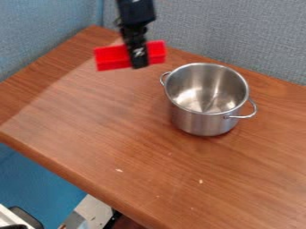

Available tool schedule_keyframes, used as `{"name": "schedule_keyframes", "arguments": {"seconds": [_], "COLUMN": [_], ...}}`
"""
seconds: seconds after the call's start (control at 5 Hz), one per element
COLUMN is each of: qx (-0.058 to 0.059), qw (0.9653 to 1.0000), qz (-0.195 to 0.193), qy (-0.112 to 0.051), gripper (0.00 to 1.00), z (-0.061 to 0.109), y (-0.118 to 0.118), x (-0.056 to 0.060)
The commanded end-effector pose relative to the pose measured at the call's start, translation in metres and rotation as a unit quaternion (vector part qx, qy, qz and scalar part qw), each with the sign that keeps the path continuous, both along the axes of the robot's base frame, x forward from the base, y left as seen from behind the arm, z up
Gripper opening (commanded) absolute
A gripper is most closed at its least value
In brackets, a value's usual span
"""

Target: Put the red object in the metal pot

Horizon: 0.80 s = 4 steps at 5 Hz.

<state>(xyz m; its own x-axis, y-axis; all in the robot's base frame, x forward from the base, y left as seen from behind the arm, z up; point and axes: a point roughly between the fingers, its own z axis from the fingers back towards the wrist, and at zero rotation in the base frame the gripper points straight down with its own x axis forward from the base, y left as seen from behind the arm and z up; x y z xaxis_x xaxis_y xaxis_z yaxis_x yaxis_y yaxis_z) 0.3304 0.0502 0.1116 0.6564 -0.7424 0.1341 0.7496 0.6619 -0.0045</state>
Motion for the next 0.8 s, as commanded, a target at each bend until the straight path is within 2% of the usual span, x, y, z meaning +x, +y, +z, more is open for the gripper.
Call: {"name": "schedule_keyframes", "arguments": {"seconds": [0.0, 0.4, 0.6], "qx": [0.006, -0.001, -0.009], "qw": [0.9987, 0.9977, 0.9967], "qz": [-0.021, -0.058, -0.077], "qy": [-0.046, -0.035, -0.024], "gripper": [0.00, 0.00, 0.00], "z": [0.034, 0.029, 0.025], "y": [-0.025, -0.073, -0.082], "x": [0.009, 0.018, 0.019]}}
